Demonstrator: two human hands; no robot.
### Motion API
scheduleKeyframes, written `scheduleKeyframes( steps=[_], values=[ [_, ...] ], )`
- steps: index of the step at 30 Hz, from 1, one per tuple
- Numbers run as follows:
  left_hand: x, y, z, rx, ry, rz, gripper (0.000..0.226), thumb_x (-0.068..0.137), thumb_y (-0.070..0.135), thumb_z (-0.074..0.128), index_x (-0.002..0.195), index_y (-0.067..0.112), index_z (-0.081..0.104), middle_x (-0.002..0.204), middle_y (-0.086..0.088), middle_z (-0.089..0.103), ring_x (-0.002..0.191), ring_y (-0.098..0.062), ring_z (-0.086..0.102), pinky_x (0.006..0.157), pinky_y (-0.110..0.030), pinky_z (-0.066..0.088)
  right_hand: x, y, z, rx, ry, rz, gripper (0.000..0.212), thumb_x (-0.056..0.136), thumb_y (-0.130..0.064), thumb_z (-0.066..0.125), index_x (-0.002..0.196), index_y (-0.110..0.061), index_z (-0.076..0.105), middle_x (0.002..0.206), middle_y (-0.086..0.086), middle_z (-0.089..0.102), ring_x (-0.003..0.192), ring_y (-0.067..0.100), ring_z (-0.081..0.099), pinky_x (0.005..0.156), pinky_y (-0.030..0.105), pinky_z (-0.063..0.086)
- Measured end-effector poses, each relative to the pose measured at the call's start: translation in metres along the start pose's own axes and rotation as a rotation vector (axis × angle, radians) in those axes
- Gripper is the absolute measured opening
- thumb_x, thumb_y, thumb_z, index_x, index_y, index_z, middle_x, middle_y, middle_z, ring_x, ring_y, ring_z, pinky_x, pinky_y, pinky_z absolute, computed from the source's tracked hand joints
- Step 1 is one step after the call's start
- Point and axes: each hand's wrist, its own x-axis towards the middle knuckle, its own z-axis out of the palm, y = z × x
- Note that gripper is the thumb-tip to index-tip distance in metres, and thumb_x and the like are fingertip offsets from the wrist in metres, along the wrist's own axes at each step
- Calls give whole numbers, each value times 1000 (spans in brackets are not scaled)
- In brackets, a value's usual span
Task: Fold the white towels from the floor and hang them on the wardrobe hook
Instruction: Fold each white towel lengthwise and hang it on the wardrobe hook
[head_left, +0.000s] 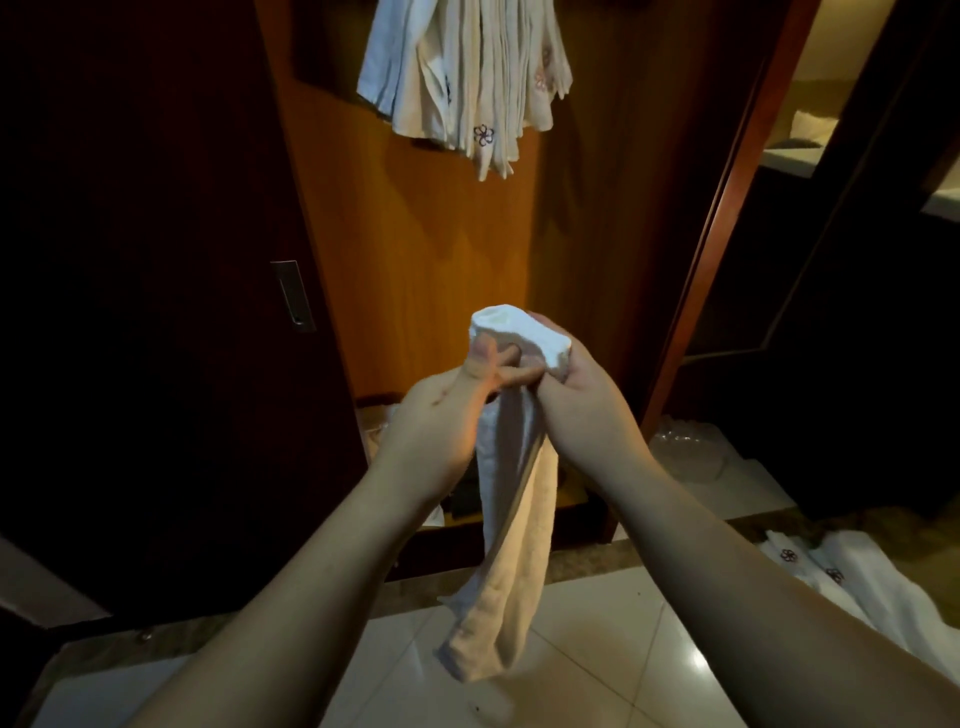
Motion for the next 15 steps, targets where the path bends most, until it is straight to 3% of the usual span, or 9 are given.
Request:
scheduleKeyframes(
  steps=[2,4,5,8,11,15],
  values=[
    [1,-7,-2,-105,190,99,48,99,62,40,98,32,77,107,16,75,104,7,65,83,-6,47,8,-6,-7,40,-25,2,47,103,-30,54,150,-33,44,135,-7,62,123,9,59,110,41,46],
    [9,-12,-6,-71,399,145,18,98,43,56,100,33,72,105,11,74,99,-1,68,78,-15,53,19,-14,-14,200,-110,10,41,103,-25,55,144,-29,49,132,2,64,122,20,62,110,49,47],
    [14,-14,-8,-64,420,120,16,93,42,64,107,34,66,110,10,70,101,-1,66,78,-18,54,26,-18,-18,289,-164,12,38,102,-22,56,140,-27,51,131,7,64,121,25,64,109,51,47],
    [34,-14,-11,-252,247,-36,58,71,45,82,121,32,53,123,6,65,107,-3,67,78,-18,55,41,-30,-31,397,-324,-11,38,93,-26,61,131,-31,57,131,10,63,119,28,65,99,44,55],
    [49,-10,-21,-375,37,-55,56,70,37,83,120,20,66,117,-6,74,109,-23,71,83,-30,57,54,-36,-38,401,-366,-55,38,90,-26,62,128,-32,59,129,10,64,117,25,65,96,38,56],
    [64,8,-27,-357,-38,-29,46,75,30,81,118,19,69,116,-11,74,108,-32,70,87,-41,58,63,-36,-40,459,-254,-77,37,88,-32,70,125,-26,64,116,9,72,106,24,70,88,36,59]
  ],
)
